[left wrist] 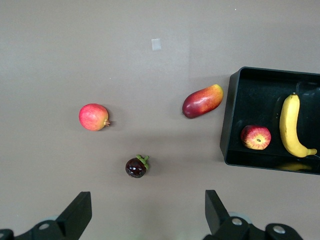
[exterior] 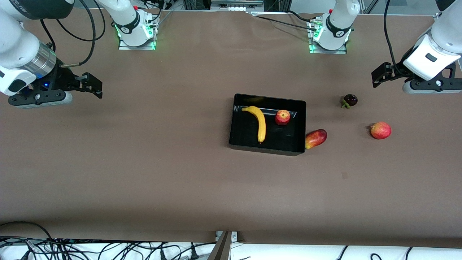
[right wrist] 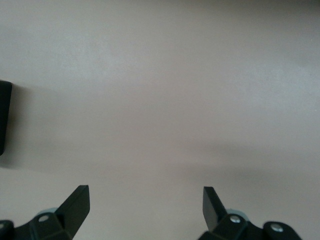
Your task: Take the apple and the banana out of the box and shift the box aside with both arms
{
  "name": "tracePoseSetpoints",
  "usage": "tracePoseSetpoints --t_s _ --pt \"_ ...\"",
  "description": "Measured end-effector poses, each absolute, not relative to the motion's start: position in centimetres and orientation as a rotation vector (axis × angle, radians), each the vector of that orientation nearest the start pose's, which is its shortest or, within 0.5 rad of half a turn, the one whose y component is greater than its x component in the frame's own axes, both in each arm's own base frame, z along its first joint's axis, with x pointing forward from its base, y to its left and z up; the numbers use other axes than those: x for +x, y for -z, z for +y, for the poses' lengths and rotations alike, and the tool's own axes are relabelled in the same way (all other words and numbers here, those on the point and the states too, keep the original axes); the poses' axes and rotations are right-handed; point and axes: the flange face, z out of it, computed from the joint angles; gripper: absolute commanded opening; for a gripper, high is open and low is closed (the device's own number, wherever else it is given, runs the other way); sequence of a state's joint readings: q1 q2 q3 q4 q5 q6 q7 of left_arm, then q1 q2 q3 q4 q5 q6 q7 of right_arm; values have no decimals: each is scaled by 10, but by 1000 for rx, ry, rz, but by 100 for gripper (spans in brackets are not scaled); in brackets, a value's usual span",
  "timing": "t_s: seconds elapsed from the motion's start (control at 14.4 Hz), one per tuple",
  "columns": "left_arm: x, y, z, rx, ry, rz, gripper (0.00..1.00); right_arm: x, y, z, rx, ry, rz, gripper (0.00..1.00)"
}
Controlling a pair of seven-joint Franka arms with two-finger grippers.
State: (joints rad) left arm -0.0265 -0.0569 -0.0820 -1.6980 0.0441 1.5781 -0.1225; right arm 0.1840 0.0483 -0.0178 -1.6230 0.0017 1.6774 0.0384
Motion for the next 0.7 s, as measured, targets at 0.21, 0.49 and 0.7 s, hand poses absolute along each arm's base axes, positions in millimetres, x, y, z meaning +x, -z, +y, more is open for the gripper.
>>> tracePoseSetpoints --t_s 0.21,0.49,0.7 --pt "531 -596 -55 -3092 -91 -20 100 569 -582 96 -3134 9 -200 100" --pt "526 -591 -56 -3084 -184 -15 100 569 -582 96 -3134 9 -200 100" --pt "523 -579 -66 -3118 -308 0 100 569 -582 96 -3134 9 -200 100"
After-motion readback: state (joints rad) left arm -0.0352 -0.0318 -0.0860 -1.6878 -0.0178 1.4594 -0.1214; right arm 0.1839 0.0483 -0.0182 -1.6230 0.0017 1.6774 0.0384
